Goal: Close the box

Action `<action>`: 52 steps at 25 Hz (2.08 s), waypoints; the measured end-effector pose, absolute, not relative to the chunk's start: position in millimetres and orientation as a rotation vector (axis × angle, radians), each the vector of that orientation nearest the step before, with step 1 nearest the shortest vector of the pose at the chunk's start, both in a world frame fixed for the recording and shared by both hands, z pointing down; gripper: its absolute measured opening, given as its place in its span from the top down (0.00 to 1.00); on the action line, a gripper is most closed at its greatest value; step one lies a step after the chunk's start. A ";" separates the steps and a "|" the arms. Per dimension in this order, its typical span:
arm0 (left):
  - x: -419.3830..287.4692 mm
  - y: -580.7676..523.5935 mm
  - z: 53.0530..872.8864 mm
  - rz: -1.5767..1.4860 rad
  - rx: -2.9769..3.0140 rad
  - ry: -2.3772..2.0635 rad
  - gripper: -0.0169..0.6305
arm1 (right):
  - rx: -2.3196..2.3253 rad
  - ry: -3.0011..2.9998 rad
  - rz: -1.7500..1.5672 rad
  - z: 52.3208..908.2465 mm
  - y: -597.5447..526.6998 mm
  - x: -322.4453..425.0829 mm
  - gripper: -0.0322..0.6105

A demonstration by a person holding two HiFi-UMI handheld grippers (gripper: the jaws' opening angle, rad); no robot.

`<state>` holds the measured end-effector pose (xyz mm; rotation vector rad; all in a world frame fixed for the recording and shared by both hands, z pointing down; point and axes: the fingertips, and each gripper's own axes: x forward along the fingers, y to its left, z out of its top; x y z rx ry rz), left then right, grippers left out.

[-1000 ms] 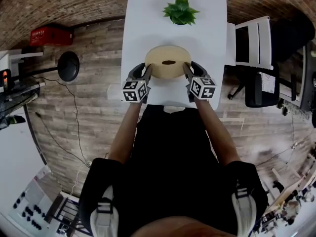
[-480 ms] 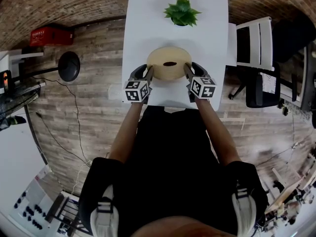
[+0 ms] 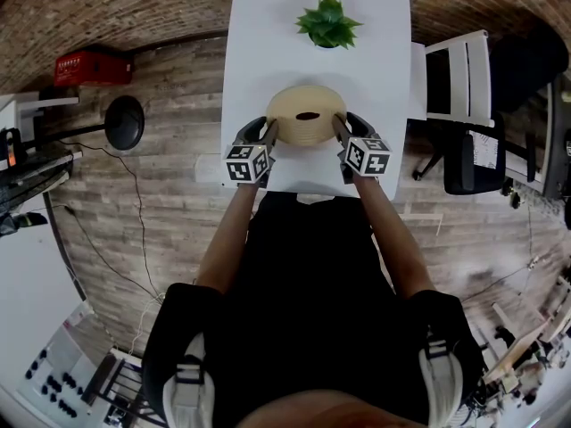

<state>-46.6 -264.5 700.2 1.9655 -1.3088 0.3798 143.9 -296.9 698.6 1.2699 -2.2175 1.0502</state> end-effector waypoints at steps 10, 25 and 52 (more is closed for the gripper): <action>-47.2 -263.4 699.7 0.375 2.015 -1.293 0.74 | 1.244 -2.230 1.027 697.7 -295.8 140.9 0.70; -51.1 -260.2 680.9 0.391 2.116 -1.269 0.71 | 1.234 -2.296 0.748 670.6 -288.7 135.7 0.68; -52.5 -228.8 627.9 0.348 2.345 -1.079 0.92 | 1.216 -2.441 0.830 640.0 -223.8 123.2 0.95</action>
